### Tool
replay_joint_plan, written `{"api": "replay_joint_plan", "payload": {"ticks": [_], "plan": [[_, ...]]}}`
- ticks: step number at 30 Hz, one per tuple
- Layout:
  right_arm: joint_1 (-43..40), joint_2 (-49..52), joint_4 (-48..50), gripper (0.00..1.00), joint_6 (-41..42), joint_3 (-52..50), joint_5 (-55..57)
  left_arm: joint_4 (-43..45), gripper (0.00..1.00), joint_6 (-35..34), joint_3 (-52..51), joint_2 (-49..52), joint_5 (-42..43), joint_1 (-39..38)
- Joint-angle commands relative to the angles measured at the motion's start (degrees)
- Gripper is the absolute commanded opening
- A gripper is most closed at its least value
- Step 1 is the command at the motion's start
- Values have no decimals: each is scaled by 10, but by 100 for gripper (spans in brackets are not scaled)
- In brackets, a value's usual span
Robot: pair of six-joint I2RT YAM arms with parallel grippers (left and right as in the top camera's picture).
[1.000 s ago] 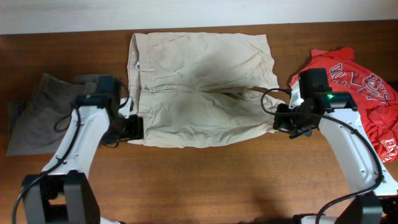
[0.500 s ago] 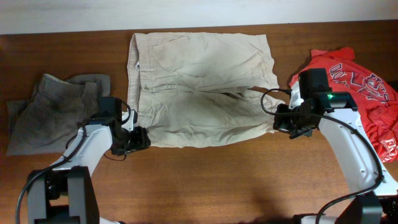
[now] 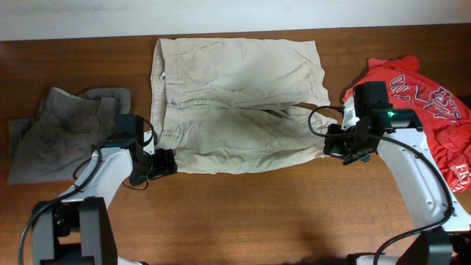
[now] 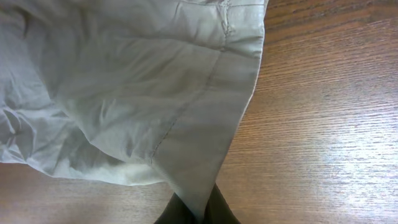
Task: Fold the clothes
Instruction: 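Grasp the shorts' bottom corners with left and right grippers, then lift the bottom edge and fold it up over the top half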
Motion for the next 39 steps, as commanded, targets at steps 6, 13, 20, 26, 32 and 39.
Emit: {"api": "replay_joint_plan", "payload": {"ticks": [6, 13, 20, 26, 32, 39], "plan": [[-2, -1, 0, 4, -9, 6, 14, 44, 92, -115, -3, -21, -2, 16], [-2, -1, 0, 4, -9, 6, 21, 79, 89, -146, -3, -21, 15, 16], [-2, -1, 0, 4, -9, 6, 23, 100, 43, -145, -3, -21, 4, 16], [-2, -1, 0, 4, -9, 6, 25, 94, 1, -141, -3, -21, 14, 16], [-2, -1, -8, 4, -9, 6, 25, 71, 0, -112, -1, -42, 36, 16], [-2, -2, -54, 4, -9, 6, 18, -37, 1, -55, 30, -172, 37, 12]]}}
